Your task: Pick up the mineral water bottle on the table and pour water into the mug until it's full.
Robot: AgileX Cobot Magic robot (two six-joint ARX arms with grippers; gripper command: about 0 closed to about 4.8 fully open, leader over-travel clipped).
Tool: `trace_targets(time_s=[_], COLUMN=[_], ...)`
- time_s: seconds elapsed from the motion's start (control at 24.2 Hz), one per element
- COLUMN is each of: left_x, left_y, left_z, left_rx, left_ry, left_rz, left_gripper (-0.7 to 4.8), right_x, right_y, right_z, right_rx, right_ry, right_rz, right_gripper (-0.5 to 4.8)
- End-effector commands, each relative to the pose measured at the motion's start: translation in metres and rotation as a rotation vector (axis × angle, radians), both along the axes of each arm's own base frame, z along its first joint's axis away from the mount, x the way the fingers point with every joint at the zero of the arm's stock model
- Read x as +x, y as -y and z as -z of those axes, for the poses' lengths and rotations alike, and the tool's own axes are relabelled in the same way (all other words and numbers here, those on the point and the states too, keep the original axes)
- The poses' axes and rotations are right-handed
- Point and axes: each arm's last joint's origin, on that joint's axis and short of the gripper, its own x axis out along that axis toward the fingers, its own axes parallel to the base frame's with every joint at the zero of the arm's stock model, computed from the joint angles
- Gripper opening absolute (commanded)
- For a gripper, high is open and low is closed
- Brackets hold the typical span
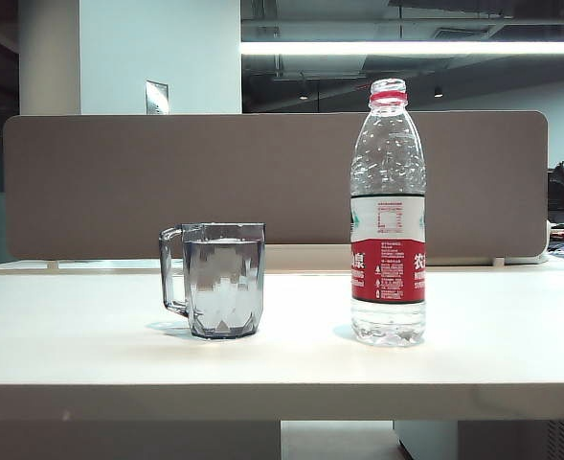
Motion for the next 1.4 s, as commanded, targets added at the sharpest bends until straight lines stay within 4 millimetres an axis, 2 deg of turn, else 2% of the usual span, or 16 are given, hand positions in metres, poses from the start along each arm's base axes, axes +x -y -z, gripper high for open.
trace_targets(time_s=[0.04, 0.16, 1.4], left_x=[0.0004, -0.0004, -0.0003], left_y=[-0.0003, -0.0019, -0.0025], left_z=[0.0093, 0.0163, 0.0161], left_rx=[-0.013, -0.005, -0.011], left_ry=[-0.069, -0.141, -0.14], left_rz=[-0.011, -0.066, -0.074], left_gripper=[-0.05, -0.05, -0.05], right_x=[0.0005, 0.0004, 0.0005], right_y=[-0.0001, -0.0001, 0.0], right_z=[0.0013, 0.0013, 0.0012], right_rx=[0.003, 0.003, 0.003], right_ry=[0.005, 0.005, 0.006], right_rz=[0.0, 0.0, 0.003], right_gripper=[0.13, 0.13, 0.13])
